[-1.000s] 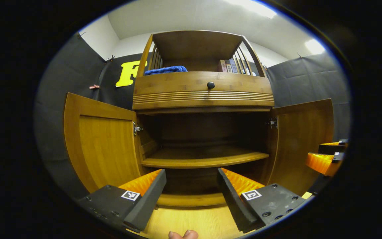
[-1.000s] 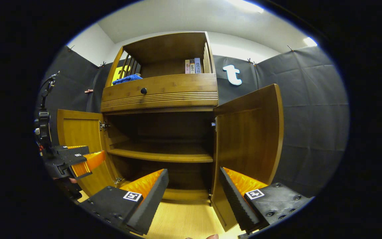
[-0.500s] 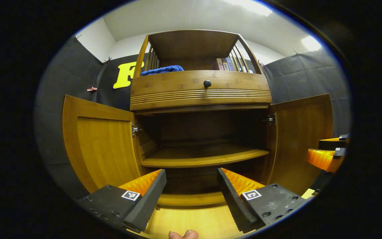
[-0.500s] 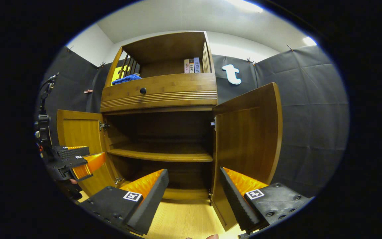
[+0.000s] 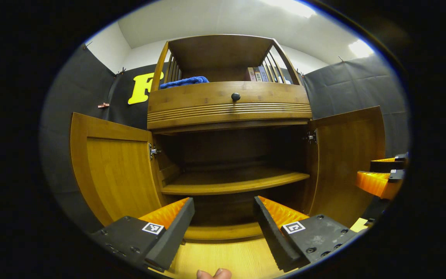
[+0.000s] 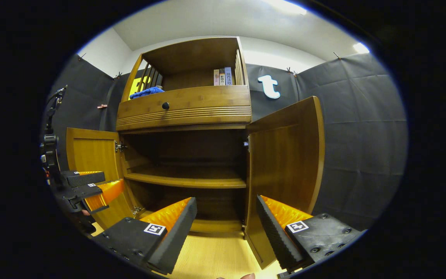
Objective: Open the right door of the double-door shoe cabinet with the right hand, and open the left door with the left hand.
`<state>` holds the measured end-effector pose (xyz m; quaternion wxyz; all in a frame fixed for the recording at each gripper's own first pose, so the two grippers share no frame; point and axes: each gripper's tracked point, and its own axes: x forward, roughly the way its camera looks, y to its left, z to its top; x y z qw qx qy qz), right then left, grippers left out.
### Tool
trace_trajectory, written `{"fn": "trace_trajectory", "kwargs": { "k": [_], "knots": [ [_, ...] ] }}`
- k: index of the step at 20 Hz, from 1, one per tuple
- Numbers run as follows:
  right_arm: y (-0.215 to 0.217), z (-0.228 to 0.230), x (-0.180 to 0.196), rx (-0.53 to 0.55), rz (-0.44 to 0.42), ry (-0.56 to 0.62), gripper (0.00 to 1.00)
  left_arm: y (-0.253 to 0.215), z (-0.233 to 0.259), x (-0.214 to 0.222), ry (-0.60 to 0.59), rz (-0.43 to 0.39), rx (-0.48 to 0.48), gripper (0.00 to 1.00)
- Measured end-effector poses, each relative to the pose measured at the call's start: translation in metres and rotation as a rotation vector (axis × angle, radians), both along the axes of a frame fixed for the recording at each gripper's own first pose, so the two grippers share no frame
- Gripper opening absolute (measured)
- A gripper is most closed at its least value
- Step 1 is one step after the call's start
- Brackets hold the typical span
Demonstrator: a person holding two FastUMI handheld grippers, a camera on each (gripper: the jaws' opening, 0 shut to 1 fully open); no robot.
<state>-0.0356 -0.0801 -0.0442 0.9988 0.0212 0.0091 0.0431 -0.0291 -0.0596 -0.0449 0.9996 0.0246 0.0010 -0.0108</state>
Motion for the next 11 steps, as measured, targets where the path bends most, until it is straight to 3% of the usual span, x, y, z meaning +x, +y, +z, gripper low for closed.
{"fn": "trace_trajectory", "kwargs": {
  "k": [5,6,8,11],
  "knots": [
    [0.0004,0.0000,-0.0005,0.001,0.001,-0.002,0.92,-0.0009,0.0001,-0.0008,-0.001,-0.002,0.004,0.96],
    [0.0008,0.0005,-0.0010,0.001,0.001,-0.004,0.98,-0.0003,0.0002,-0.0009,-0.001,-0.002,0.003,0.95],
    [0.0011,0.0008,-0.0015,-0.001,0.002,-0.005,0.92,0.0004,-0.0002,-0.0015,0.001,-0.001,0.001,0.95],
    [0.0022,-0.0002,-0.0013,0.000,0.003,-0.003,0.92,0.0009,-0.0001,-0.0023,0.001,-0.001,0.003,0.95]
  ]
}}
